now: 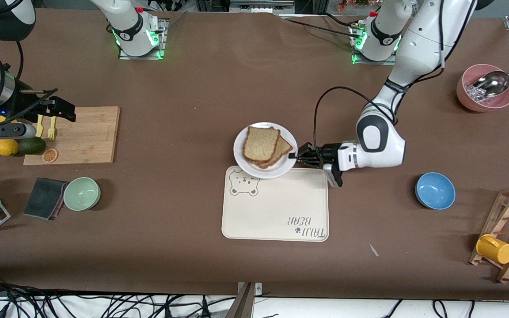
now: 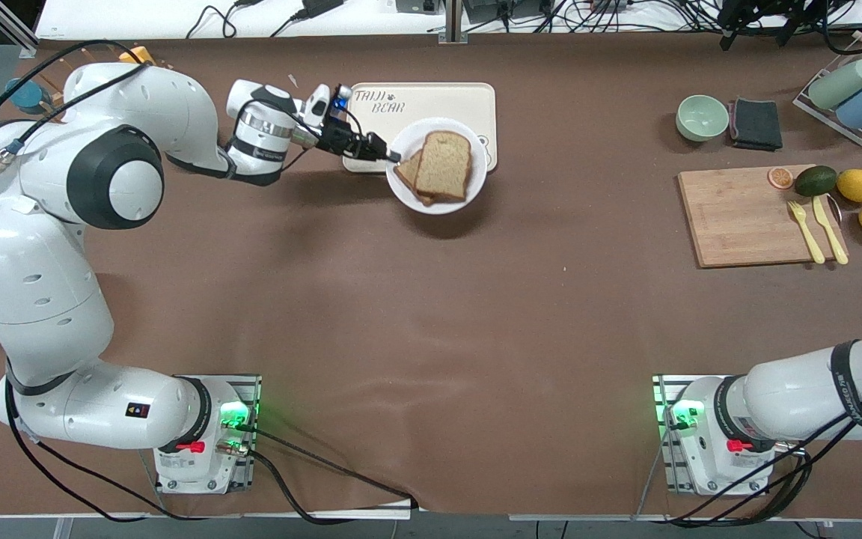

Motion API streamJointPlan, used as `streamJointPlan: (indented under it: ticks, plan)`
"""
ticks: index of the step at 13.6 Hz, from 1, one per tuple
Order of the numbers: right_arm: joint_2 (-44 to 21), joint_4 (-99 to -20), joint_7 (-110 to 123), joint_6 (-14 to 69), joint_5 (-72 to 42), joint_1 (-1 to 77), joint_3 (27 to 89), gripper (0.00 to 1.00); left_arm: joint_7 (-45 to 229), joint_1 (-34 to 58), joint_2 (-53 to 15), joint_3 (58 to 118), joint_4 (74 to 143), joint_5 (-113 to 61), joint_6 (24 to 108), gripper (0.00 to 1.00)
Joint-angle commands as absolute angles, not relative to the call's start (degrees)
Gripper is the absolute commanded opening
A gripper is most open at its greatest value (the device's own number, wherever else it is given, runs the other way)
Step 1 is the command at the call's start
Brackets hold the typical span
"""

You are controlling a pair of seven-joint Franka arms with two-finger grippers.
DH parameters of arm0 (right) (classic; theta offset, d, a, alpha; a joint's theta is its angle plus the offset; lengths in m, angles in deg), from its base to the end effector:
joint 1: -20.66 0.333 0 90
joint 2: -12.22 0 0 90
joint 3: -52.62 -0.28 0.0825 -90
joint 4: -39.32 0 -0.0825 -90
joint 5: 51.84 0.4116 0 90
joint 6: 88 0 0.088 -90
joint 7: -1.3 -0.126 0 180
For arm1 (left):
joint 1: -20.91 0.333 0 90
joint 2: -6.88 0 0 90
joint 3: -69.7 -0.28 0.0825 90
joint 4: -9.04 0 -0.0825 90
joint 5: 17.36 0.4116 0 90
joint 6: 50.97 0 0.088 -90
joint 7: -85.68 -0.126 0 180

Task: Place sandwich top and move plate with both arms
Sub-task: 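Slide the white plate with the left gripper onto the bear tray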

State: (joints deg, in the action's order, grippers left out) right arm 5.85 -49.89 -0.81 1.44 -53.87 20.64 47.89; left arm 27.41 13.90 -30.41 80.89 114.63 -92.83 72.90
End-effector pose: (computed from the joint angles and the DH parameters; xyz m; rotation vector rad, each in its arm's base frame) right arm 0.6032 0.0433 0.5098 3.1039 0.0728 -0.1632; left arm 0.5809 -0.2488 0.1183 2.0385 -0.3061 0.0875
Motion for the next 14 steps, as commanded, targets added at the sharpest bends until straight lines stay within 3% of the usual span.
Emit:
streamJointPlan:
  ticks: [1, 8, 14]
  plan:
    - [6.1, -49.8, -1.3, 1.8, -53.9, 20.8, 47.7, 1.0, 31.5, 14.1, -35.8, 80.2, 105.1, -91.6, 71.3, 0.0]
    - [6.0, -49.8, -1.2, 1.8, -53.9, 20.7, 47.7, 1.0, 38.5, 14.1, -48.2, 77.2, 89.0, -91.8, 71.5, 0.0]
    - [6.0, -49.8, -1.2, 1.8, -53.9, 20.8, 47.7, 1.0, 40.0, 14.0, -51.0, 77.1, 86.2, -92.2, 71.7, 0.0]
